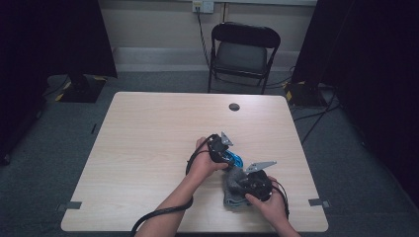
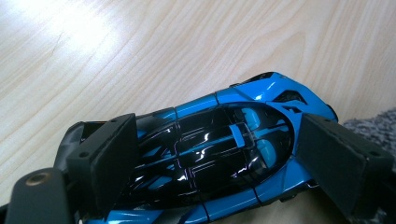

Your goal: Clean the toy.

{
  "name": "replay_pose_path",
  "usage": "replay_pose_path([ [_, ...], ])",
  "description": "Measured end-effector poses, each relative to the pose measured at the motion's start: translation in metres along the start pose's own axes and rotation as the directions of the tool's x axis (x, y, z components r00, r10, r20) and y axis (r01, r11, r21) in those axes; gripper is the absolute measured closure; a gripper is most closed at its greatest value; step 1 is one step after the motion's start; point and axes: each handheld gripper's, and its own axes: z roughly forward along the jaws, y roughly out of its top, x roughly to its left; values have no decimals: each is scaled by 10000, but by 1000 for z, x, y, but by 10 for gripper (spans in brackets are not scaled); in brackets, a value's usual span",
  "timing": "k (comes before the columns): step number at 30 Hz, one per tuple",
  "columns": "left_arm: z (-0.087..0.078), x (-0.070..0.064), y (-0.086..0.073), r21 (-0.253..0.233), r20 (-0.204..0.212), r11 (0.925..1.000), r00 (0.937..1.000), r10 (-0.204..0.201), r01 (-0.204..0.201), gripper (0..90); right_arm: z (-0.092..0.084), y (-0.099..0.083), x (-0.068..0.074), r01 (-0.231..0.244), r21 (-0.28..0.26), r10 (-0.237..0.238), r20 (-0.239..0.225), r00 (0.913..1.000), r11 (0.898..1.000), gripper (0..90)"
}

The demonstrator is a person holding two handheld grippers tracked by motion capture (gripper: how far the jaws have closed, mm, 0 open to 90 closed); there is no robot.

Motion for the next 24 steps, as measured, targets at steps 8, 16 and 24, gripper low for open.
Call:
replay_pose_path([
  [8, 0, 0, 0, -15, 0, 10000, 10000, 27, -27, 129, 2, 0, 5, 355, 27, -352, -680, 9971, 9994, 717],
  [16, 0, 0, 0, -38, 3, 10000, 10000, -22, 22, 129, -5, -1, 9, 832, 180, -813, -907, 9926, 9964, 718],
  [24, 0, 0, 0, -81, 2, 10000, 10000, -40, 40, 129, -36, -8, -5, 662, -99, -665, -396, 9970, 9978, 718],
])
